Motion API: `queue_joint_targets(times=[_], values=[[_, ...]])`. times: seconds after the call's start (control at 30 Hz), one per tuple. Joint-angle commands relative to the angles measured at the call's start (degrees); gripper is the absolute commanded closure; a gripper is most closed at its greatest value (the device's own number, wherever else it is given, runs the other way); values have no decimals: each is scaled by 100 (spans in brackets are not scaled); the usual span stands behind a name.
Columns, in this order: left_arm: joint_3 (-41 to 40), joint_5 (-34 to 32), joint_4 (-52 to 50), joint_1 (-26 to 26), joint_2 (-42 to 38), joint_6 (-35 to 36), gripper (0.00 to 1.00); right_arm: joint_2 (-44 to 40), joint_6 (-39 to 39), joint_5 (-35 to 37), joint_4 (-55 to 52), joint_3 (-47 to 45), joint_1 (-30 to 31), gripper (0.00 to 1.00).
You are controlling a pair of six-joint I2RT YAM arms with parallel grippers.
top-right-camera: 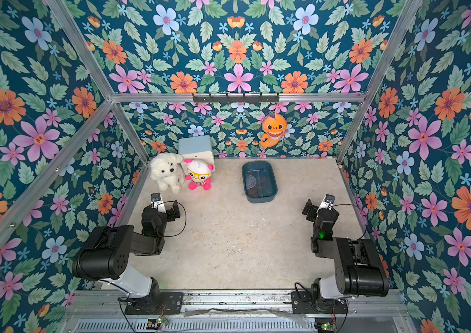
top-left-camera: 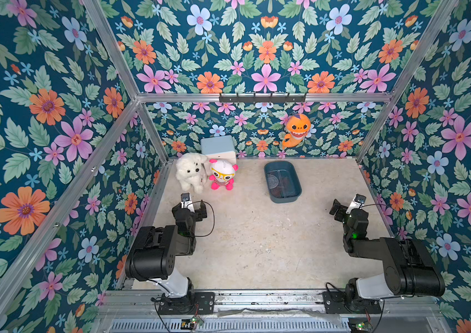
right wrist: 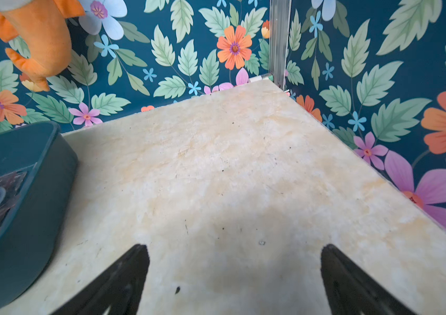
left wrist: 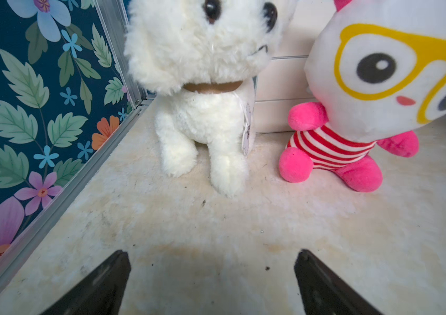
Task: Put the scattered rulers into the storage box
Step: Reset both arms
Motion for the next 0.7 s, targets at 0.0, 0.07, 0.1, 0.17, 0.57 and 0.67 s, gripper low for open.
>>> queue_joint_targets(times=[0.0, 0.07, 0.1, 0.17, 0.57, 0.67], values=[[15, 111, 180, 25, 4, -111, 1, 59, 25, -201, 134, 1, 5, 1], [34, 99, 146, 21, -2, -94, 1, -1, 16, -216, -35, 27, 3, 1], [32, 90, 146, 19, 3, -93, 1, 11, 17, -216, -19, 23, -1, 1], [24, 83, 153, 19, 3, -93, 1, 43, 16, -206, 70, 10, 4, 1], [-85, -220, 335, -178, -32, 21, 1, 32, 25, -216, 37, 14, 4, 1], [-91, -226, 365, -175, -30, 21, 1, 32, 21, -216, 41, 18, -1, 1]])
